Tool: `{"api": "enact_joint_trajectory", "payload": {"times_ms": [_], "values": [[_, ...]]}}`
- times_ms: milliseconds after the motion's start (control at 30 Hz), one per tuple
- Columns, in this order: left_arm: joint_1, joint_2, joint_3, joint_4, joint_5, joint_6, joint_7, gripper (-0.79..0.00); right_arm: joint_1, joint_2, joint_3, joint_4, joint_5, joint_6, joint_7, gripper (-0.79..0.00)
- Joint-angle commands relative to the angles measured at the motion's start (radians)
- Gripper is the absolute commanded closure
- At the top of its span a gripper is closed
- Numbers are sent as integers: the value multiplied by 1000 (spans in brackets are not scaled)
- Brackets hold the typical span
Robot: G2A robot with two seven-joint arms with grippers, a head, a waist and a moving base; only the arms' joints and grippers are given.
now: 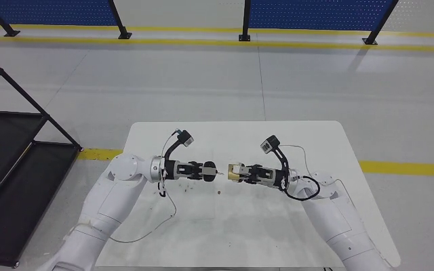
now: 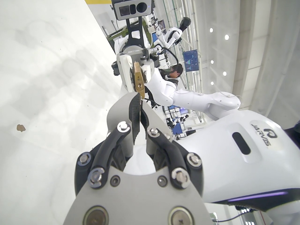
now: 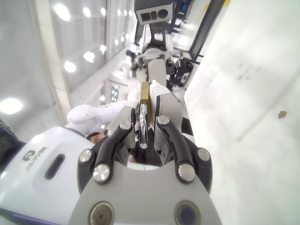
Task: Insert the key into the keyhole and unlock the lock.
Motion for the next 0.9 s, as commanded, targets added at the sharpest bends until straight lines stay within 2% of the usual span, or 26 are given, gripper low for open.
{"api": "enact_joint_trajectory", "payload": {"times_ms": [0, 233, 400, 867], "values": [[-3, 0, 2, 5, -6, -6, 0, 0, 0, 0, 0, 0, 0, 0, 0, 0], [-5, 0, 9, 12, -18, -18, 18, 0, 0, 0, 0, 0, 0, 0, 0, 0], [-7, 1, 15, 17, -19, -21, 27, 0, -18, 3, -1, -32, -45, 9, -56, 0], [-7, 3, 29, 23, -23, -18, 43, 0, -39, 9, 4, -63, -77, -26, -86, 0]]}}
